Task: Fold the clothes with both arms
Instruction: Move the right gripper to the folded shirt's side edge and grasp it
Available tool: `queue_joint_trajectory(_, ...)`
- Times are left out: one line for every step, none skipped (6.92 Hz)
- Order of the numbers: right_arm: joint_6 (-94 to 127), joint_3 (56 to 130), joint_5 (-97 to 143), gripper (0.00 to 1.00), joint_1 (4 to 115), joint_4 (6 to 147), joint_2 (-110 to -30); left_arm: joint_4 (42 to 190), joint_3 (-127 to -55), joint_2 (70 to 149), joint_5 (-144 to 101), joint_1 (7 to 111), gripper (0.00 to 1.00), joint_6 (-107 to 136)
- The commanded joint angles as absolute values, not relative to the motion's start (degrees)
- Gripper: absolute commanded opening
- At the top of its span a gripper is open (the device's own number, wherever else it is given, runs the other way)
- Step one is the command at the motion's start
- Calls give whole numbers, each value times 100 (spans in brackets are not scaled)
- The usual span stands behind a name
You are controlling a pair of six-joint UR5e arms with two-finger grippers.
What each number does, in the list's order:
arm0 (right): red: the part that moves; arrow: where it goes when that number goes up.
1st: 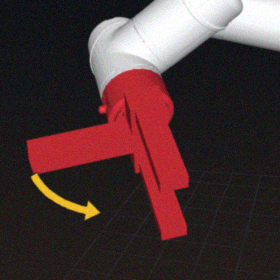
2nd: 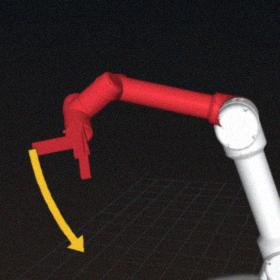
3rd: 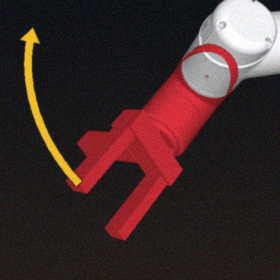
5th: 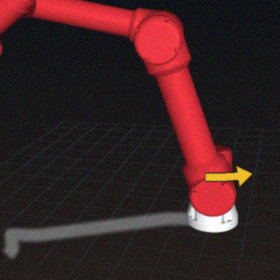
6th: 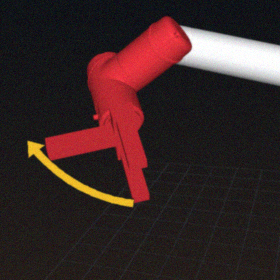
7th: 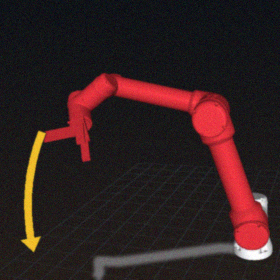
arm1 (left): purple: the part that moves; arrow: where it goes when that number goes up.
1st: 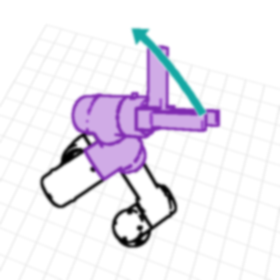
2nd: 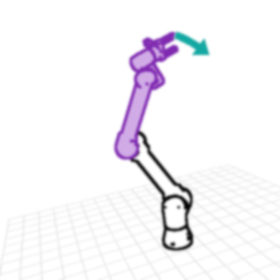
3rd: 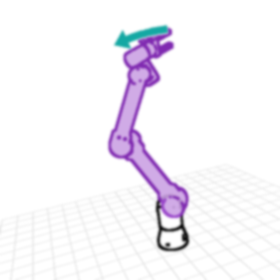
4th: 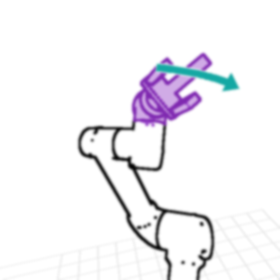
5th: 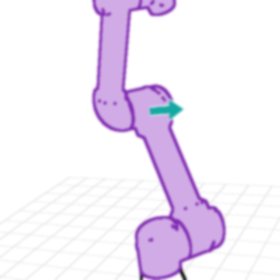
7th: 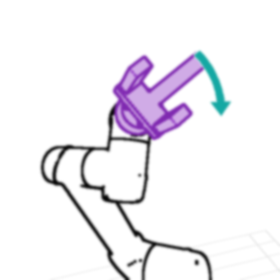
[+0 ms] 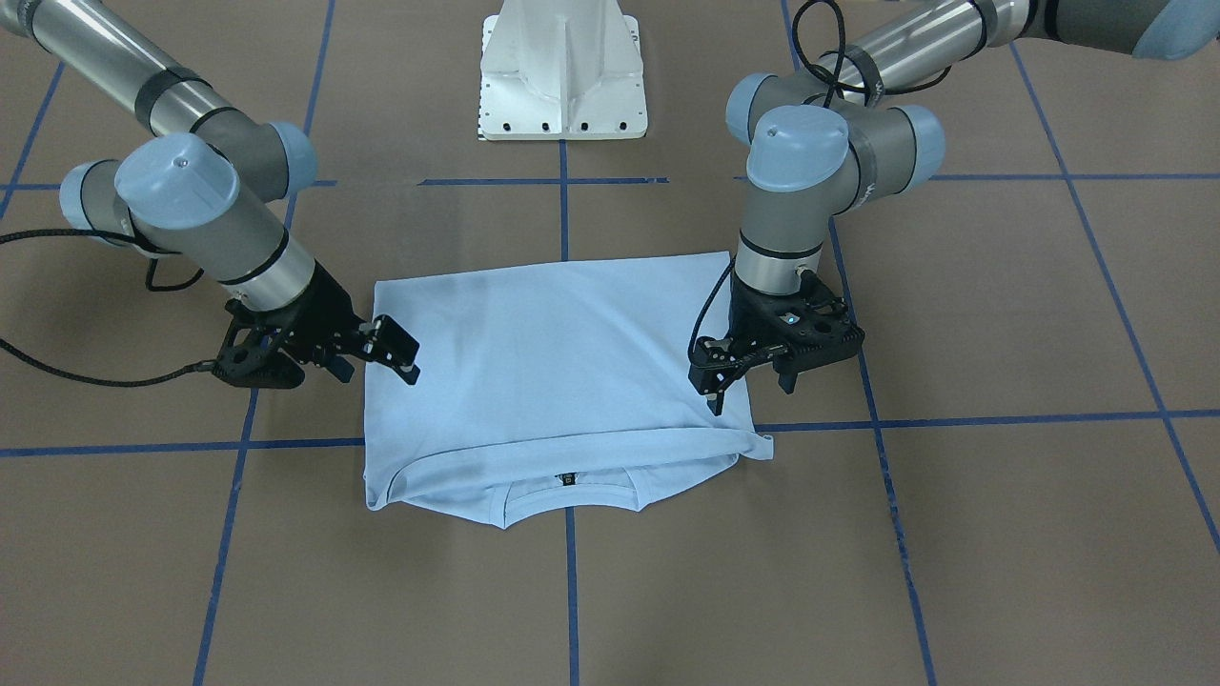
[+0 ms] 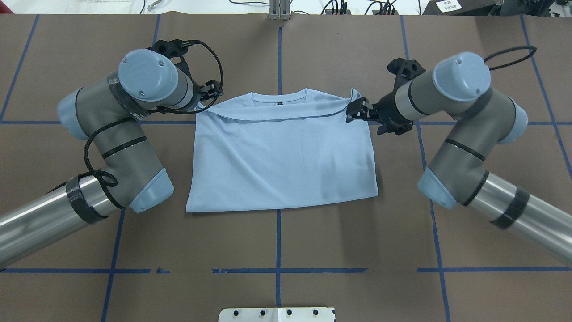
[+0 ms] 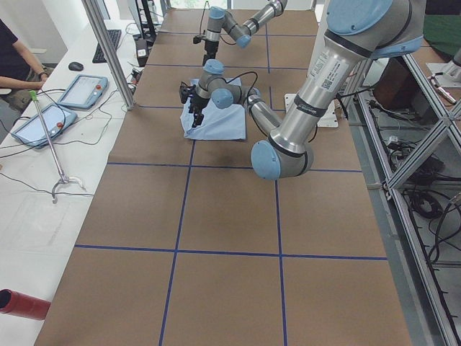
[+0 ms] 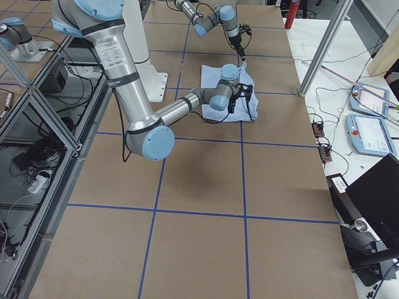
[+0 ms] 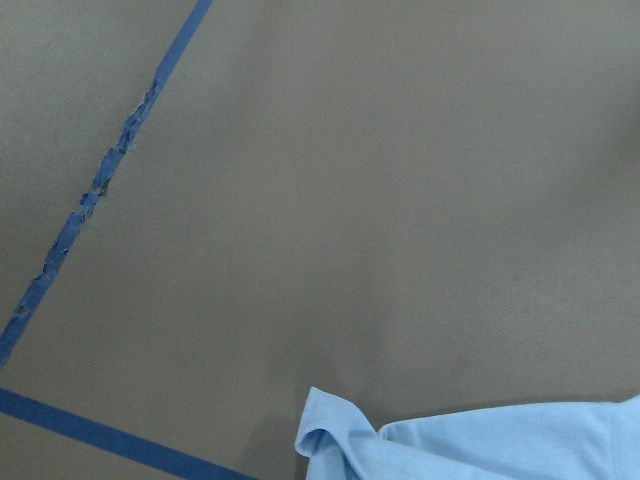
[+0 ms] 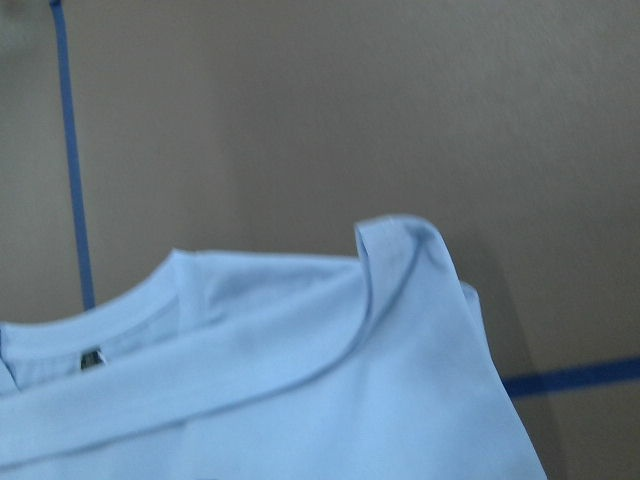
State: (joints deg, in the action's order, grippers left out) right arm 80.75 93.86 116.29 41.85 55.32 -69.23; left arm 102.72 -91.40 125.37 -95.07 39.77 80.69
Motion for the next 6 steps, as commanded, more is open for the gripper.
queue_joint_trajectory(8095,10377,11191,99,3387,5520,-8004,10239,-9193,12533,-9562,3946,100,8130)
queue_joint_trajectory(8095,10493,11154,93,3175,5528,-8155,10239,-9193,12525,-9545,3938,100,8130)
queue_joint_trajectory(8086,10468,11005,89,3025,5563,-8174,10239,-9202,12524,-9536,3938,100,8130)
queue_joint_trajectory(8086,10407,10917,84,2928,5572,-8122,10239,-9202,12524,-9536,3937,100,8139)
queue_joint_trajectory(8086,10345,10890,82,2918,5572,-8095,10239,-9202,12524,-9536,3937,100,8139)
queue_joint_trajectory(8034,10319,10559,79,2901,5564,-8034,10248,-9193,12516,-9536,3937,100,8208)
